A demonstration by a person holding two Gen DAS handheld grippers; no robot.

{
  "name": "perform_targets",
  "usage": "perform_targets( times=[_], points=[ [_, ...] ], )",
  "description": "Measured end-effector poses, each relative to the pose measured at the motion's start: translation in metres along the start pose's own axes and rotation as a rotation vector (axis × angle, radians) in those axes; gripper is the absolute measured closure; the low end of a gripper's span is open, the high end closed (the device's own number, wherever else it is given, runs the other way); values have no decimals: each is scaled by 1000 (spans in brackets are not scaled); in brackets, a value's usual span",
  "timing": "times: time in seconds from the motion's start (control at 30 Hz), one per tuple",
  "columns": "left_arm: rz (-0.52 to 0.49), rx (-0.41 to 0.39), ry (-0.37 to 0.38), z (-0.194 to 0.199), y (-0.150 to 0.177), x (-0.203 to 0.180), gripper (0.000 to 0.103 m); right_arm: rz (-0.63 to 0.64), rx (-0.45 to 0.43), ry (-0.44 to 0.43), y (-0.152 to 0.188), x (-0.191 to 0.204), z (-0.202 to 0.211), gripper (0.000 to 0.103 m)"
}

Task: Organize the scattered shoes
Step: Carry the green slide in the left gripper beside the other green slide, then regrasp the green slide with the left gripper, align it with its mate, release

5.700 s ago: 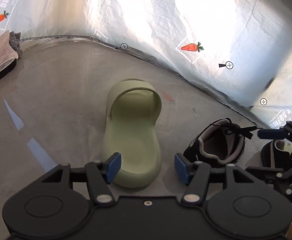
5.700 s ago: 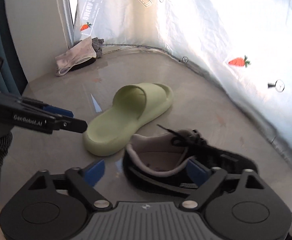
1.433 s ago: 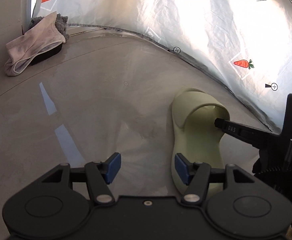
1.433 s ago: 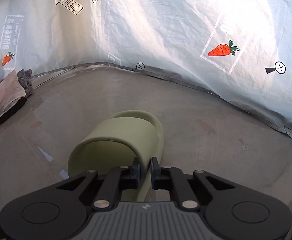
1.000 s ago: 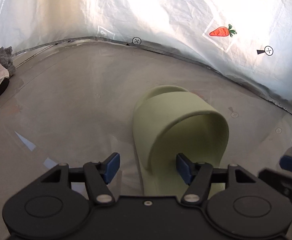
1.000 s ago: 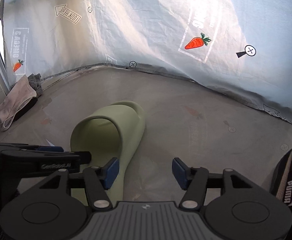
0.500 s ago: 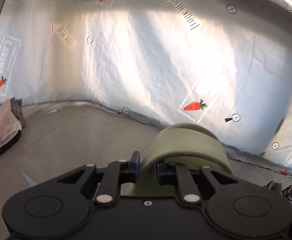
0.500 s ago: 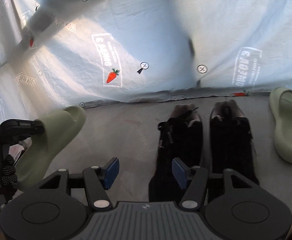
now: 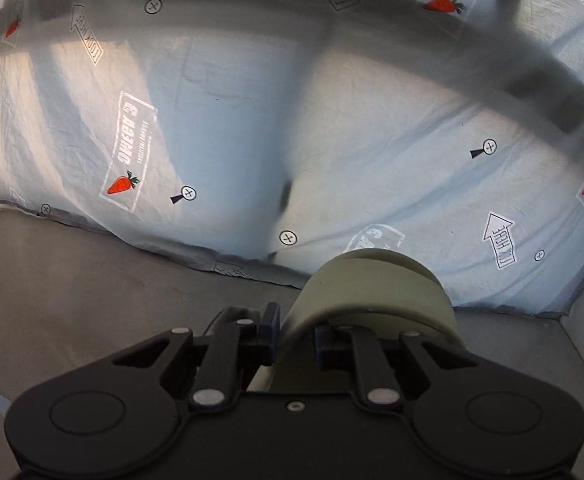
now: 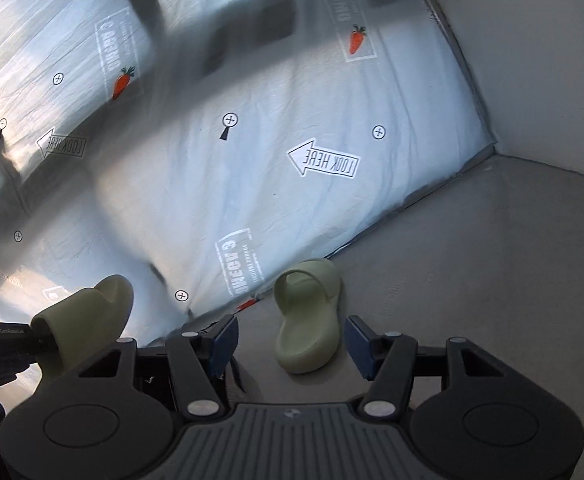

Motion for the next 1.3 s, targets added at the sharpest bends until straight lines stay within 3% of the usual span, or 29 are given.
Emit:
perform_targets(
  times=[0.1, 0.2, 0.3, 0.47, 0.57, 0.67, 0.73, 0.83, 0.97, 1.1, 1.2, 1.3],
  points=[
    [18, 20, -79, -25, 11, -41, 86, -12, 12, -11, -13, -38, 15, 43],
    [39, 13, -219, -58, 12, -67, 86, -10, 30, -29, -28, -77, 20, 43],
    [-8, 28, -351, -101, 9, -84, 86, -17, 57, -42, -43, -108, 11, 42],
    [-126, 110, -465, -175, 29, -112, 86, -13, 109, -91, -65, -131, -19, 42],
    [-217, 115, -528, -208, 46, -120, 87, 2, 140, -131, -72, -131, -42, 42],
    [-254, 185, -529, -229, 64, -115, 87, 13, 174, -169, -71, -127, -67, 42],
    [-279, 211, -472, -231, 76, -118, 91, 14, 205, -188, -68, -123, -85, 42],
    [-382, 214, -363, -219, 97, -138, 91, -16, 261, -217, -58, -119, -109, 42],
    [-478, 186, -337, -206, 119, -156, 89, -28, 322, -238, -43, -112, -129, 42],
    [-425, 243, -268, -194, 120, -150, 79, -9, 366, -244, -33, -105, -139, 42],
    [-406, 227, -273, -176, 107, -140, 64, 36, 393, -218, -26, -99, -150, 42],
    [-400, 172, -243, -153, 90, -150, 62, 41, 401, -226, -26, -94, -161, 42]
  ],
)
Point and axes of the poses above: each gripper's, at about its wrist camera, not at the fingertips, and z roughly against the way its jaws point, x to its left, y to its underside, the point moved 10 cm from there along -z, roughly the way its jaws point, and after that the axes turned 3 degrees about -y, right-handed, at the moved point
